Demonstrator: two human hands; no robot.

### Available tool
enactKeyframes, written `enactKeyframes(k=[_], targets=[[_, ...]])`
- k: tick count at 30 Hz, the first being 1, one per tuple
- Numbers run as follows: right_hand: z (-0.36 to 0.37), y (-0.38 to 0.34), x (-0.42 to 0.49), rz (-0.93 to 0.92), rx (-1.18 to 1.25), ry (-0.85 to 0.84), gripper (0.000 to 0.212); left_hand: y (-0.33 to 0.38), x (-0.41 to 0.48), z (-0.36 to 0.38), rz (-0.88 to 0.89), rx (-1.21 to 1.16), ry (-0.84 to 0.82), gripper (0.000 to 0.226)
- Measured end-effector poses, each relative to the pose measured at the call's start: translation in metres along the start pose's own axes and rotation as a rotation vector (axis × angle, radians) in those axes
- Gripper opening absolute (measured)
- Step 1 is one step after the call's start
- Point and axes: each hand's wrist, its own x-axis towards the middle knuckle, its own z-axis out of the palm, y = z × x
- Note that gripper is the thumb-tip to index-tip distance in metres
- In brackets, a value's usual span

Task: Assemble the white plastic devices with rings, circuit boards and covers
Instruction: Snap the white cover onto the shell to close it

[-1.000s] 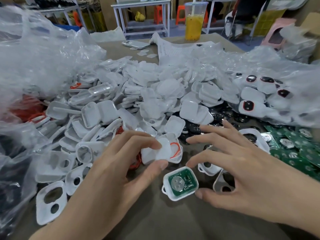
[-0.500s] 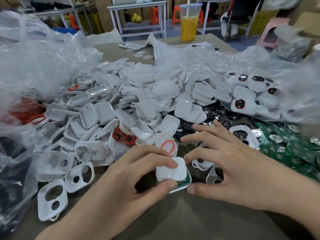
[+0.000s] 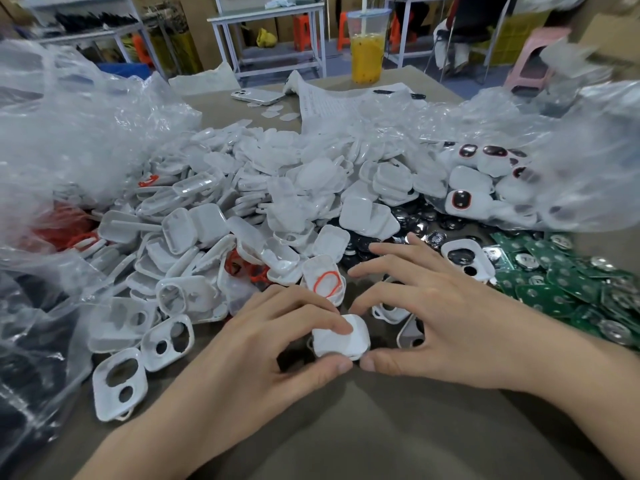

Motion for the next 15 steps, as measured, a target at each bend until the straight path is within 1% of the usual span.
enactKeyframes(k=[10, 15], targets=[[0.0006, 0.0, -0.0014, -0.013, 0.03, 0.029, 0.039, 0.0015, -0.0001, -0.0009, -0.002, -0.018, -0.038, 0.018], [0.0014, 0.0005, -0.0007, -0.023, 0.027, 0.037, 0.039, 0.0057, 0.0009, 0.0001, 0.014, 0.006, -0.023, 0.017]])
